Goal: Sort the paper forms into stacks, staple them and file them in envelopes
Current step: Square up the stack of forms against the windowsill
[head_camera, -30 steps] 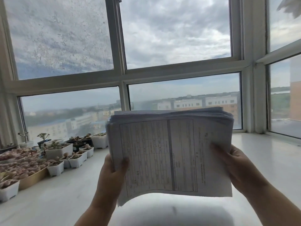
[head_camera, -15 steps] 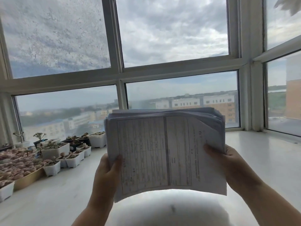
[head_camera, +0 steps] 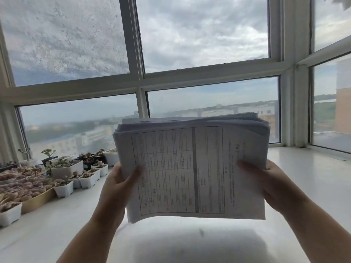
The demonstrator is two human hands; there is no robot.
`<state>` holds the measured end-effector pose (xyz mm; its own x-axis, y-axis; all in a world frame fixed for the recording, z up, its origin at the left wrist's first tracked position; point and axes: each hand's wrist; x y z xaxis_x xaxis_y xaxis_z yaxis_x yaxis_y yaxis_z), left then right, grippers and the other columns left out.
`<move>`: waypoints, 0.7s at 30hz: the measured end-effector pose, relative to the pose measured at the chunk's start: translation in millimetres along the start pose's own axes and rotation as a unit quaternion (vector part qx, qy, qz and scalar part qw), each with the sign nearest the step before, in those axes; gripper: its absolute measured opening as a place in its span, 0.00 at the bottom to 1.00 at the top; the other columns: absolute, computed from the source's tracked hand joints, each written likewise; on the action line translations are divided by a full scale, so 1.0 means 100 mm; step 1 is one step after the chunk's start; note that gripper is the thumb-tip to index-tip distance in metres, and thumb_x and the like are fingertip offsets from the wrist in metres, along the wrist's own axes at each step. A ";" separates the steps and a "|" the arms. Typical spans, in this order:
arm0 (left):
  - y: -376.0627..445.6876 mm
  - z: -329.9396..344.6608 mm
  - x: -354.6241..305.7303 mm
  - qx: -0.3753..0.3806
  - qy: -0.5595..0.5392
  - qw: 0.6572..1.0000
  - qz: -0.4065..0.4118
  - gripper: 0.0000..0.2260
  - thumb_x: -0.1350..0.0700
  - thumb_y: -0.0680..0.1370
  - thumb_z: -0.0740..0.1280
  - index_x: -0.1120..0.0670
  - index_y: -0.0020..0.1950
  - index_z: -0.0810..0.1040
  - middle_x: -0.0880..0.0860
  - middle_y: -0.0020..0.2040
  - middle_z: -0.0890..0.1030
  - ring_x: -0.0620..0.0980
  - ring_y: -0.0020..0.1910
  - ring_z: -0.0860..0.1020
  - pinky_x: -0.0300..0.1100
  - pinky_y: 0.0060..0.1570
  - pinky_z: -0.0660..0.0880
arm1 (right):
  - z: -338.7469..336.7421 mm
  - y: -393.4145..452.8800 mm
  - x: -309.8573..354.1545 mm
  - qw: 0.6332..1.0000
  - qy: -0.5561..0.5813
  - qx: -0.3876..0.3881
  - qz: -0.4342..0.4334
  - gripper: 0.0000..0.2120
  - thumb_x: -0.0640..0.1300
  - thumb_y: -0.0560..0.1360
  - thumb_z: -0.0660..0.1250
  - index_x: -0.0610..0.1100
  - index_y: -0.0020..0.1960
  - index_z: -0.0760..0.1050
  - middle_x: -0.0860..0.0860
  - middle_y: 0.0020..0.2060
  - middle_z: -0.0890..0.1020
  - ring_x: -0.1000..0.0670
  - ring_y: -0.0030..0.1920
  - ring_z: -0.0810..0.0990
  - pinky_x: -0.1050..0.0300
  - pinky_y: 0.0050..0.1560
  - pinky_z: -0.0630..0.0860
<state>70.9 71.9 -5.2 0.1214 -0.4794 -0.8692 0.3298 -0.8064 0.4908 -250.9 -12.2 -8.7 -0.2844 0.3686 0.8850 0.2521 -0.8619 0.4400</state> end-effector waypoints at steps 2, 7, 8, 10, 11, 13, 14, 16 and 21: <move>-0.07 -0.05 0.06 0.049 0.008 0.998 -0.033 0.34 0.43 0.59 0.78 0.54 0.61 0.76 0.54 0.53 0.84 0.55 0.52 0.82 0.53 0.49 0.78 | -0.11 -0.04 -0.03 0.998 -0.029 0.049 0.036 0.22 0.44 0.66 0.70 0.41 0.60 0.79 0.41 0.51 0.85 0.41 0.51 0.84 0.44 0.52 0.82; -0.18 -0.08 0.26 0.078 -0.034 0.990 -0.108 0.41 0.45 0.51 0.84 0.57 0.60 0.77 0.56 0.54 0.84 0.56 0.53 0.82 0.46 0.46 0.80 | -0.13 -0.09 -0.19 0.994 -0.035 0.048 0.087 0.21 0.42 0.65 0.72 0.37 0.56 0.80 0.37 0.51 0.83 0.40 0.50 0.84 0.44 0.51 0.82; -0.16 -0.08 0.24 0.070 -0.036 0.992 -0.102 0.37 0.49 0.55 0.83 0.57 0.60 0.76 0.56 0.53 0.84 0.57 0.53 0.82 0.48 0.47 0.80 | -0.10 -0.07 -0.19 0.997 -0.032 0.025 0.069 0.20 0.42 0.65 0.71 0.36 0.55 0.80 0.36 0.50 0.83 0.40 0.48 0.84 0.44 0.50 0.82; -0.09 -0.06 0.13 0.061 -0.044 0.994 -0.083 0.32 0.52 0.59 0.80 0.57 0.60 0.76 0.57 0.54 0.84 0.58 0.53 0.82 0.50 0.48 0.79 | -0.05 -0.01 -0.15 0.999 -0.019 -0.007 0.034 0.19 0.42 0.66 0.72 0.36 0.55 0.80 0.37 0.50 0.84 0.41 0.46 0.84 0.45 0.48 0.82; -0.05 -0.07 0.09 0.064 -0.044 0.995 -0.070 0.35 0.50 0.57 0.81 0.58 0.61 0.76 0.57 0.54 0.83 0.57 0.53 0.82 0.50 0.48 0.79 | -0.05 0.02 -0.12 1.000 -0.010 -0.012 0.021 0.19 0.42 0.66 0.73 0.37 0.56 0.79 0.38 0.50 0.84 0.41 0.47 0.84 0.45 0.48 0.82; -0.02 -0.09 0.03 0.072 -0.036 0.995 -0.052 0.43 0.45 0.50 0.83 0.57 0.62 0.75 0.57 0.54 0.83 0.56 0.53 0.82 0.49 0.46 0.79 | -0.08 0.05 -0.10 1.000 0.009 0.005 0.017 0.21 0.45 0.67 0.75 0.39 0.58 0.79 0.39 0.51 0.84 0.40 0.50 0.84 0.46 0.49 0.82; -0.03 -0.11 0.03 0.074 -0.034 0.995 -0.055 0.45 0.43 0.49 0.84 0.55 0.62 0.75 0.56 0.54 0.83 0.56 0.53 0.82 0.49 0.46 0.79 | -0.11 0.05 -0.11 0.999 0.006 0.023 0.029 0.23 0.47 0.66 0.75 0.40 0.59 0.79 0.40 0.52 0.84 0.39 0.52 0.83 0.45 0.51 0.81; -0.09 -0.15 0.12 0.072 -0.049 0.993 -0.076 0.46 0.44 0.46 0.84 0.53 0.61 0.75 0.55 0.54 0.84 0.55 0.53 0.82 0.48 0.45 0.80 | -0.17 0.01 -0.17 0.996 -0.015 0.044 0.073 0.24 0.47 0.65 0.73 0.42 0.59 0.79 0.43 0.53 0.84 0.43 0.54 0.83 0.46 0.53 0.79; -0.12 -0.13 0.26 0.041 -0.071 0.993 -0.083 0.25 0.61 0.68 0.75 0.52 0.63 0.74 0.57 0.56 0.82 0.58 0.55 0.80 0.55 0.51 0.77 | -0.09 0.00 -0.25 0.999 -0.010 0.002 0.045 0.22 0.42 0.68 0.72 0.40 0.61 0.76 0.41 0.53 0.83 0.39 0.52 0.82 0.42 0.54 0.80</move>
<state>82.2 73.3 -33.9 -0.0628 -0.3761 -0.9245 0.2564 -0.9013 0.3492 -252.2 -25.0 -32.1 -0.2410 0.2962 0.9242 0.2795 -0.8908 0.3584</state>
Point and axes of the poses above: each hand's wrist, its own y-axis towards the middle knuckle, its own z-axis out of the palm, x = y × z
